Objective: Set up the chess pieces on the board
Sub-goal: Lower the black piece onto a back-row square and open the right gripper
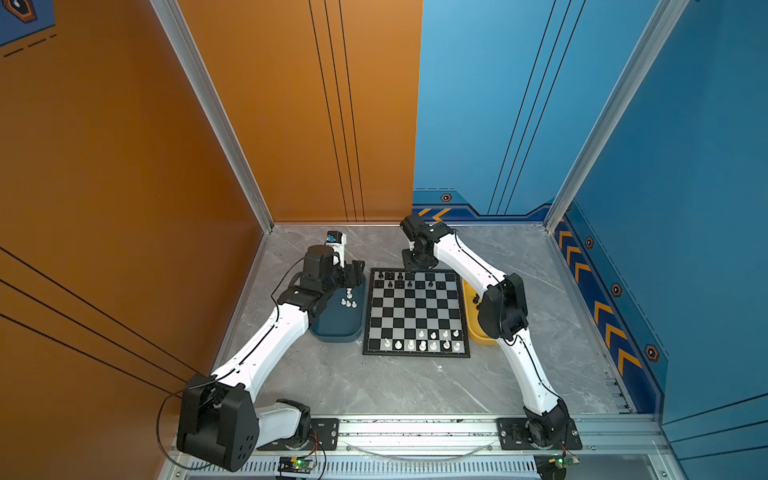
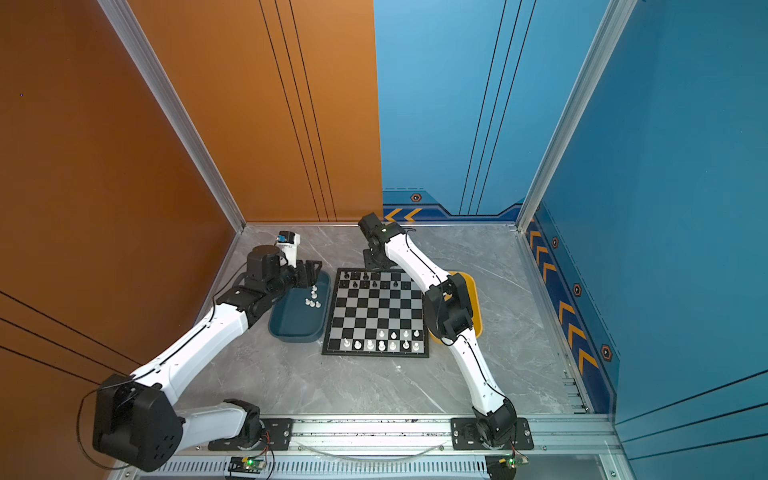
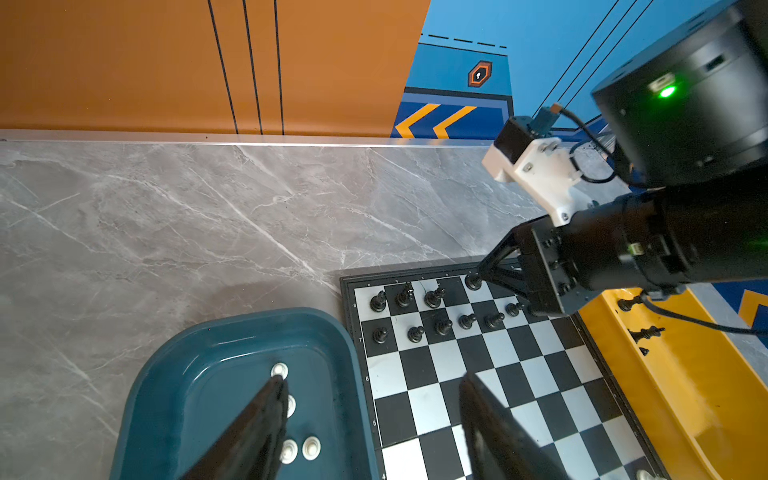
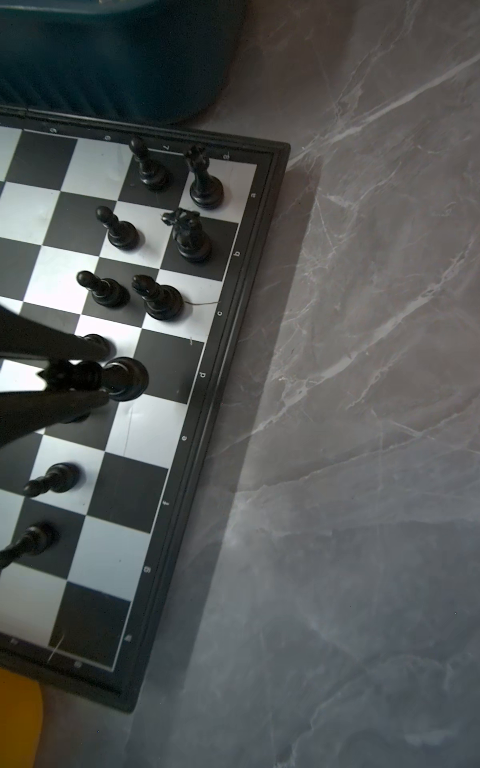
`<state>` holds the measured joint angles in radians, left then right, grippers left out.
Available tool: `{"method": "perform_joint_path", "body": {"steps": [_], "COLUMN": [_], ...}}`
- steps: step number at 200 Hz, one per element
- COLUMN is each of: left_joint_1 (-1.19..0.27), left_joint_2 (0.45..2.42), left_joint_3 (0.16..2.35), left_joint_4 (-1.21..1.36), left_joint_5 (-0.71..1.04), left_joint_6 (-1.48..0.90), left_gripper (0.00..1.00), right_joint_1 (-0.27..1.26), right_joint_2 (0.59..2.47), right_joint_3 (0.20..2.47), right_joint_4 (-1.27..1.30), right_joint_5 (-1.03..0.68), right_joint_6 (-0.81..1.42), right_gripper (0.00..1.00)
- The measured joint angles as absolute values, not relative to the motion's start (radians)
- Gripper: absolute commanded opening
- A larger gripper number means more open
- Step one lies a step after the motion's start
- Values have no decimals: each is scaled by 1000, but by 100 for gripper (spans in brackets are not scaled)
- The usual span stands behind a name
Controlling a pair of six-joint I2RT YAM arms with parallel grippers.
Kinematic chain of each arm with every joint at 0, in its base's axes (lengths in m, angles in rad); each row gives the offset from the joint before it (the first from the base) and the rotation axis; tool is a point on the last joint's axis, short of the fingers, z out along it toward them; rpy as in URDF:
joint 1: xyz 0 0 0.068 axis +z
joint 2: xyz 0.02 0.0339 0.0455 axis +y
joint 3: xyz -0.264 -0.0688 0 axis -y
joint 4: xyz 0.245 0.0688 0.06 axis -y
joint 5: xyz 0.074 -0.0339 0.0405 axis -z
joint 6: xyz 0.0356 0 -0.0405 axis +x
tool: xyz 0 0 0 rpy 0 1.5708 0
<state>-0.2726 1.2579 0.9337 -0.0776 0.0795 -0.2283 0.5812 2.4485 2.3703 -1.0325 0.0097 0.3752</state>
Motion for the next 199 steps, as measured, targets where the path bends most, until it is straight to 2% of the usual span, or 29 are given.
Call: {"method": "perform_joint_path", "body": {"steps": [140,172,199], "left_joint_1": [-266,-266,-265], "left_joint_2": [1258,1258,1258], "left_joint_3": [931,931,931], "left_joint_4": [-78,-78,-78], "left_joint_5": [80,80,80], "left_joint_6": [-228,-228,-228], "left_gripper": [67,67,67], "right_joint_1": [583,585,584], "right_joint_2": [2499,2505,2512], "right_joint_3": [2404,2404,2413], "right_joint_4": [-1038,-1038,-1037], "right_joint_5": [2,-1,-3], "right_joint_6": [394,401,401], "right_gripper": [0,2,8]}}
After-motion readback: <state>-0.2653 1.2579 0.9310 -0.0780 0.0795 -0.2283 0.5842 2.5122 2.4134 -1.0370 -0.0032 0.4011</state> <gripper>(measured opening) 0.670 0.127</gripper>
